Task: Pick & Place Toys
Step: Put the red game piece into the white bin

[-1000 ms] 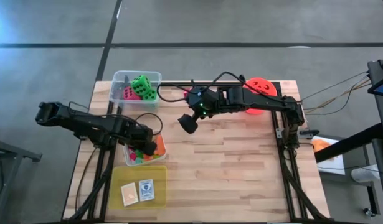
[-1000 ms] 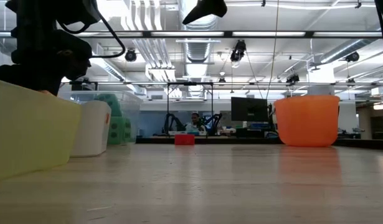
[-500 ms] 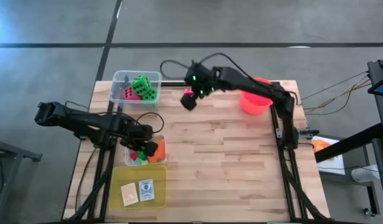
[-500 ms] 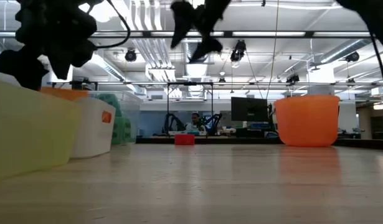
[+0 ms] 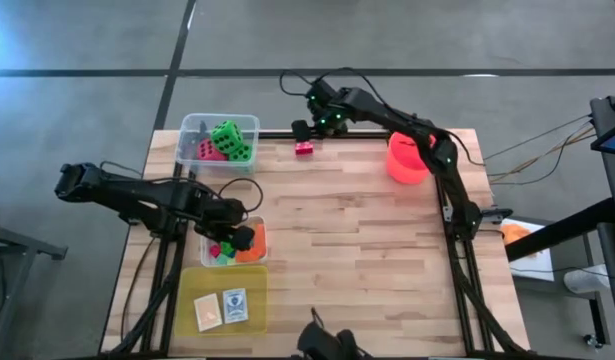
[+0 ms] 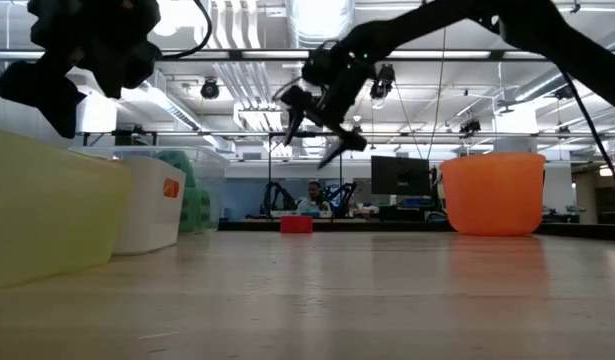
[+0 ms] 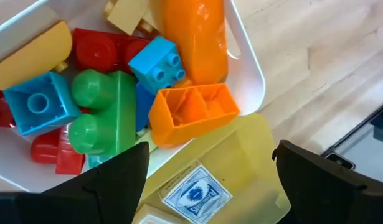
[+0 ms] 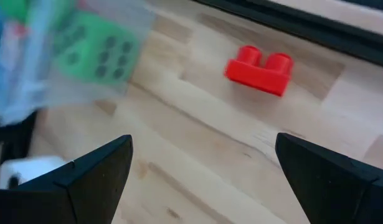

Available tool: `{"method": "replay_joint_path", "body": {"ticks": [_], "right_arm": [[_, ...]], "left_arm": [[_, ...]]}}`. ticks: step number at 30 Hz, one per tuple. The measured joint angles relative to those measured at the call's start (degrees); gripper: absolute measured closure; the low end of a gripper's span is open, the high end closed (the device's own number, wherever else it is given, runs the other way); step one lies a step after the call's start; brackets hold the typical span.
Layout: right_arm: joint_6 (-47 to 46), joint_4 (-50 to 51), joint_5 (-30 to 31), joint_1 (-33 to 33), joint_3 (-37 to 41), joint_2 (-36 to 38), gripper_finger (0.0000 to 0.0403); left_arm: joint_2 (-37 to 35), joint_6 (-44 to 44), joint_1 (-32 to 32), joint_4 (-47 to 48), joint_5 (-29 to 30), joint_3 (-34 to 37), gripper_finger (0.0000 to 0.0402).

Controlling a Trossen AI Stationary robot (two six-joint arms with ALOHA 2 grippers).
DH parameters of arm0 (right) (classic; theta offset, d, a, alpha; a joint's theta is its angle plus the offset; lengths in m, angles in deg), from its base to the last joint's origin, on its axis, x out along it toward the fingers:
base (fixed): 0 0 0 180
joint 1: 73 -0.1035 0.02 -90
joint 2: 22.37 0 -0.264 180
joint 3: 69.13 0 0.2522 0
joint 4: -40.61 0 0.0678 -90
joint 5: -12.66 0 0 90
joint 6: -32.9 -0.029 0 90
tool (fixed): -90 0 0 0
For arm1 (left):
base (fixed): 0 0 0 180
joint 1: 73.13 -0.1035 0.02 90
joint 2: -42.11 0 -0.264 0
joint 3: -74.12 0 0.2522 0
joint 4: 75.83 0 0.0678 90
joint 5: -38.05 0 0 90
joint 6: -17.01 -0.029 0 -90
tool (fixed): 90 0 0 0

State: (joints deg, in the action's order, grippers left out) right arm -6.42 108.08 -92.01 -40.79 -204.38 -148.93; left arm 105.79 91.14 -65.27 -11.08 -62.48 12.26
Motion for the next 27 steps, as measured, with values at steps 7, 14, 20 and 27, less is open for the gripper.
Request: {"method": "replay_joint_path", "body": {"ticks": [7, 14, 20, 27], "right_arm": [[-9.3, -0.7, -1.9, 1.2, -6.1, -5.9, 0.0014], [-18.5, -7.0, -8.3, 2.0, -10.7, -12.6, 0.0014], [-21.1, -7.6, -4.8, 3.9, -10.1, -13.3, 0.0014], [-23.6, -7.2, -4.6, 3.9, -10.2, -15.6, 0.0014]], "left_arm": [[-0.3, 1.3, 0.1, -0.2, 0.0, 0.0, 0.0063], [-0.3, 1.4, 0.3, -0.5, -0.6, 0.0, 0.0063], [-0.6, 2.5, 1.0, -0.9, -0.4, 0.0, 0.0063], [-0.6, 2.9, 1.1, -2.9, -0.2, 0.0, 0.0063]]}}
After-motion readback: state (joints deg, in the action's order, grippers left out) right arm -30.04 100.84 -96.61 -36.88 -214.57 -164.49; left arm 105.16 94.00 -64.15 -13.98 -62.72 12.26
